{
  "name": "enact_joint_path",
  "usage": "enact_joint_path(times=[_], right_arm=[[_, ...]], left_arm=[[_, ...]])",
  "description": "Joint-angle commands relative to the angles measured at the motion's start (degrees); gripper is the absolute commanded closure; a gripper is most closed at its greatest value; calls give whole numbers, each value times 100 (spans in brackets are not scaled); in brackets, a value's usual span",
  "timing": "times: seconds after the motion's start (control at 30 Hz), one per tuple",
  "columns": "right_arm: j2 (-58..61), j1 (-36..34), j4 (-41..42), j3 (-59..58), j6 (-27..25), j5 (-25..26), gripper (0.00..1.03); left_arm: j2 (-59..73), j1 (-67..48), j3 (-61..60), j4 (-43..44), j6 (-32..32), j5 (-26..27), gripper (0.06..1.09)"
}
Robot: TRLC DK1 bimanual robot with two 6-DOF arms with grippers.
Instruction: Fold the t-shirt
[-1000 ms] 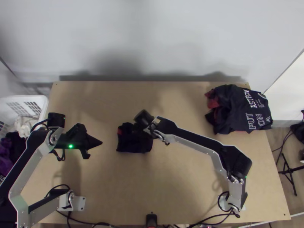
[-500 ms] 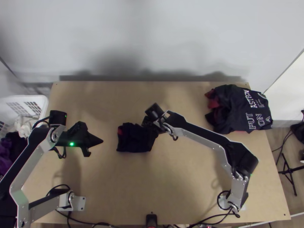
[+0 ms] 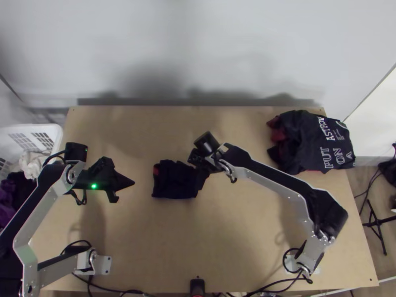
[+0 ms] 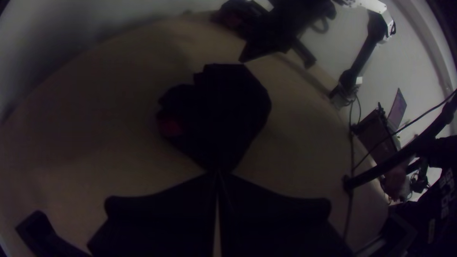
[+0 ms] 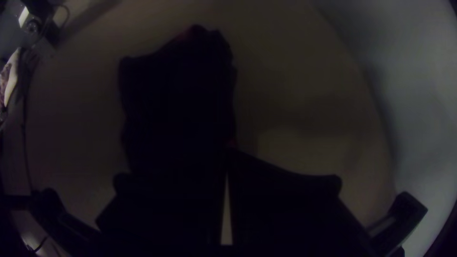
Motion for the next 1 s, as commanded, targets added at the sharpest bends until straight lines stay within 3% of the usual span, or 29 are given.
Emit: enact_joint_path(times=[0.0, 0.43, 0.97], right_arm=[[-186, 314, -149, 164, 95, -22, 100], [-107, 560, -157, 270, 165, -22, 100], [-635, -565, -166, -512, -222, -22, 100]], left_arm=[[33, -63, 24, 48, -80, 2, 101], [24, -55, 6, 48, -97, 2, 102], [103, -107, 59, 153, -229, 2, 101]])
